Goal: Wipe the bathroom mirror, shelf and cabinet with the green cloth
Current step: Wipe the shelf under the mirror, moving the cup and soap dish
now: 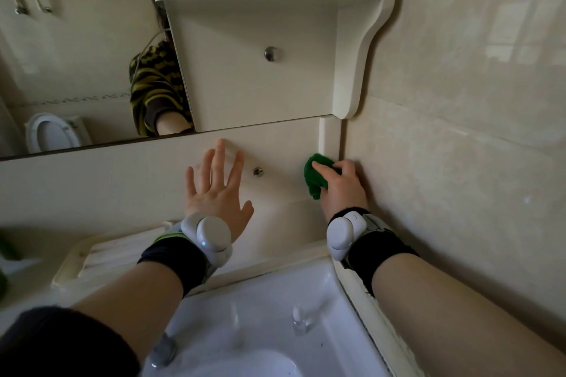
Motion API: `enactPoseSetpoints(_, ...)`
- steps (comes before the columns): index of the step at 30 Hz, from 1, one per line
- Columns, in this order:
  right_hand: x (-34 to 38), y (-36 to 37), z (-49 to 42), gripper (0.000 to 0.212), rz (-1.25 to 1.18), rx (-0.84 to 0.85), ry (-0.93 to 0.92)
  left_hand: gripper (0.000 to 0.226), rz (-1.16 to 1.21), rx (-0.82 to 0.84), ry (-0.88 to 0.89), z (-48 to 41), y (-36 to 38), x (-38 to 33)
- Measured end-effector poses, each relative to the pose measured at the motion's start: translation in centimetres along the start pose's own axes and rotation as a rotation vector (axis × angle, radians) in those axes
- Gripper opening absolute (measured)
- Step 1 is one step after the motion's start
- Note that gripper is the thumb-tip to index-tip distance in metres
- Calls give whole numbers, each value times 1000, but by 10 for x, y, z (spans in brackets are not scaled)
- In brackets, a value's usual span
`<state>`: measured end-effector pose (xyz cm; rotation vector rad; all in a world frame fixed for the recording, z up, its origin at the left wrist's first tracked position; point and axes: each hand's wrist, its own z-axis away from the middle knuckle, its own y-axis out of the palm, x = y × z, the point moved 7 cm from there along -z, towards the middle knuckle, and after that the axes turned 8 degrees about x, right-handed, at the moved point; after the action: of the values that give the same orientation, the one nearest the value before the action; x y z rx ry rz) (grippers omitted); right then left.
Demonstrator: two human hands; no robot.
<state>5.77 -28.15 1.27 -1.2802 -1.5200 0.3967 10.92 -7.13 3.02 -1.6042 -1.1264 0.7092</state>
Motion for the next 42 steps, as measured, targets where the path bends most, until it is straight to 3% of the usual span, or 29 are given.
enactPoseSetpoints(8,-13,23,9,51,90,267,114,89,11,21,1,1,-2,-2)
enactPoseSetpoints(16,-14,22,8,51,97,279,114,93,0,90,-3,0,-2,-3)
enactPoseSetpoints(19,-6,13,9,51,30,203,74,93,-9,115,6,1,-4,-2)
enactPoseSetpoints(26,68,-42,-5,51,-77,-142,-324,94,-9,89,7,2,-6,-3)
enactPoseSetpoints(34,81,-51,-21,55,-7,-183,-393,95,-6,62,26,0,-2,0)
enactPoseSetpoints(42,70,-40,-19,57,-30,-193,-347,96,-1,44,21,-1,-1,0)
